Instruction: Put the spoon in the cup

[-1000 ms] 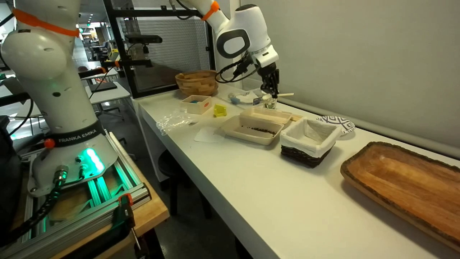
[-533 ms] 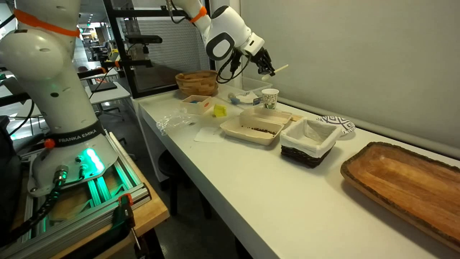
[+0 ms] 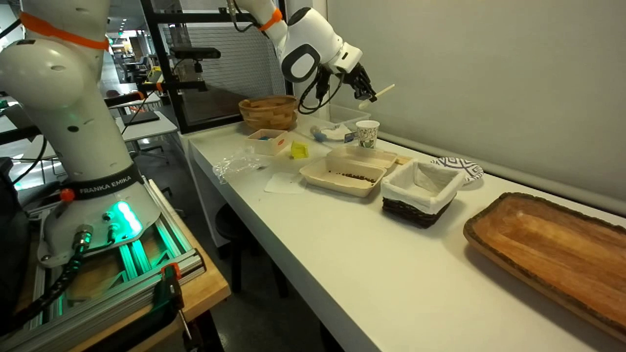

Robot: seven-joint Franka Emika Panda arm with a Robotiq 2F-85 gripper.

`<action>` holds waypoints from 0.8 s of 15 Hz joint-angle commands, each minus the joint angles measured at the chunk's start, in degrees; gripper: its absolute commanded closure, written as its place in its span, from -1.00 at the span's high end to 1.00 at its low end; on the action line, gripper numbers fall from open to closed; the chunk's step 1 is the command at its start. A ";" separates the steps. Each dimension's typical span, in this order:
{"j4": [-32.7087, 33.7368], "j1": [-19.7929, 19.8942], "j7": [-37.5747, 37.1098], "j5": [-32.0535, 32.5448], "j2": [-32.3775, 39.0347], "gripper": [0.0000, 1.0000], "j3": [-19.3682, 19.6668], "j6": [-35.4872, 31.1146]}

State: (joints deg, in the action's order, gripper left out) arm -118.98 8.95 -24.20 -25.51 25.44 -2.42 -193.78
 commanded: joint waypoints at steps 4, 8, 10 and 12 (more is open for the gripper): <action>4.79 -5.18 6.45 3.45 5.66 -0.93 5.84 -4.11; 8.64 -6.44 8.47 4.65 9.48 -0.93 5.74 -6.30; 10.56 -6.84 9.03 5.01 11.49 -0.93 5.56 -6.91; 12.14 -7.15 9.76 5.46 13.17 -0.93 5.63 -7.03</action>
State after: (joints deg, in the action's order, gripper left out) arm -110.26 2.53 -15.15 -21.41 34.83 2.66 -198.98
